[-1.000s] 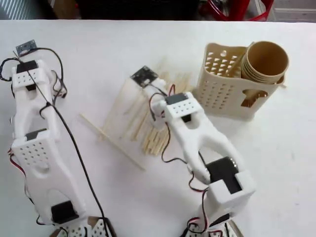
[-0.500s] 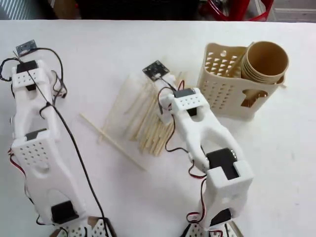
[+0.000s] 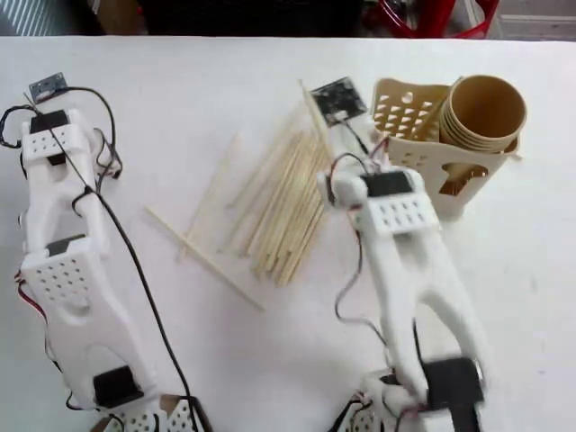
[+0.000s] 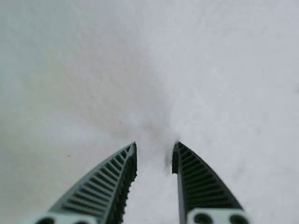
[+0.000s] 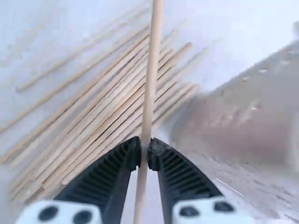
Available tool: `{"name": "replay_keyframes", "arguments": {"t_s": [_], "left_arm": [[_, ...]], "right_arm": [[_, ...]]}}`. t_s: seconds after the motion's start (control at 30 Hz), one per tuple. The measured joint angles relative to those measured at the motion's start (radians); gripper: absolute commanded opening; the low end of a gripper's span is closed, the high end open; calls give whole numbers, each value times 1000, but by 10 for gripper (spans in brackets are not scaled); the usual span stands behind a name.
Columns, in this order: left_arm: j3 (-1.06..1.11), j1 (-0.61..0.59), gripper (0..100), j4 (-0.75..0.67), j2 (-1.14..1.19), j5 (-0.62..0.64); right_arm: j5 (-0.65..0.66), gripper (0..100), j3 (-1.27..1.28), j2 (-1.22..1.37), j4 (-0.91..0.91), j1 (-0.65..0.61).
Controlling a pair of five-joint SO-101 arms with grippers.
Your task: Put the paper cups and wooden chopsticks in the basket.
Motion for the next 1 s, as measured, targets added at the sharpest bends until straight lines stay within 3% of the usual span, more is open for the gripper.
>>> {"name": "replay_keyframes", "arguments": {"t_s": [0.23,0.37,0.63,0.8,1.0], "left_arm": [[0,3,142,0,0,-2],[0,6,142,0,0,-2],[0,6,142,-2,37,-2],[0,6,142,-2,38,-2],[0,6,142,-6,38,-2]], "right_arm": [[-43,16,86,-575,-94,123],[-43,16,86,-713,-224,133],[-52,17,86,-473,-578,158],[-187,17,87,-222,-772,229],[-232,19,87,-94,-825,270]]}}
